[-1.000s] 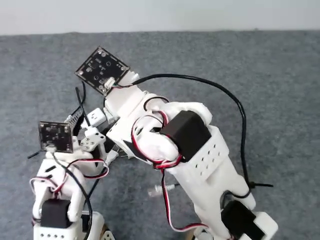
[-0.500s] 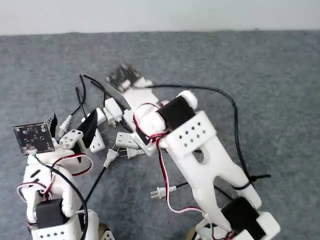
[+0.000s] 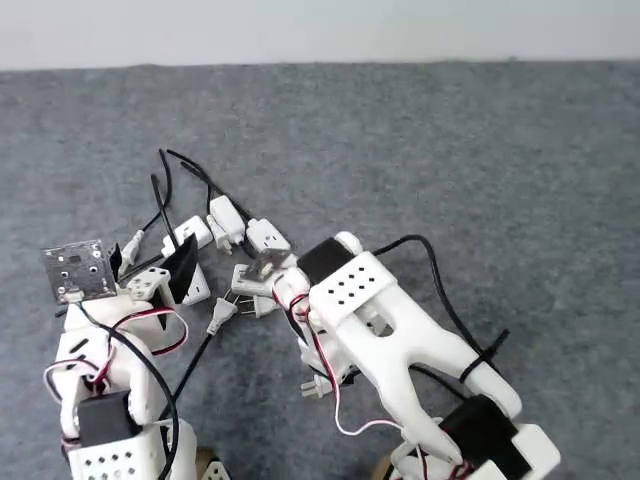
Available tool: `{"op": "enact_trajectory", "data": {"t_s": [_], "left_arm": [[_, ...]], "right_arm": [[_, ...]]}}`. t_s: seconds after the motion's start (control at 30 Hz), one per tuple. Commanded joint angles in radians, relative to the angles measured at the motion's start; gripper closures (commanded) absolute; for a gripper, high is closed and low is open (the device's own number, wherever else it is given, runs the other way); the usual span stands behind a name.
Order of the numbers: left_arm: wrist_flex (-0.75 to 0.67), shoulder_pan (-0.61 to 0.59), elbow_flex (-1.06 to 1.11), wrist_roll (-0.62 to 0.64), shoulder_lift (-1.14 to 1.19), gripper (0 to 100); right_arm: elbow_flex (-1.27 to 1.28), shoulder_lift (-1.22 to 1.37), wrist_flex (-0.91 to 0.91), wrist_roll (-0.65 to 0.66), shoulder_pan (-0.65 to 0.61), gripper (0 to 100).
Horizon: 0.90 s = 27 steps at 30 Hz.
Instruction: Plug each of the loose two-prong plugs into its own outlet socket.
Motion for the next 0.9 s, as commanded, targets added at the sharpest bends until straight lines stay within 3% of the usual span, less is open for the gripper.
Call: {"op": "enact_trajectory", "data": {"t_s": [0.0, 0.33, 0.87], "left_arm": [[0.002, 0.0, -0.007, -0.043, -0.008, 64], [0.002, 0.0, -0.005, -0.074, -0.008, 64], [-0.087, -0.071, 0.028, -0.12, -0.008, 64]], "right_arm": [[0.014, -0.028, 0.015, 0.051, -0.024, 85.3], [0.072, -0.028, -0.013, 0.109, -0.222, 85.2], [0.012, 0.232, -0.22, 0.252, -0.225, 85.0]]}}
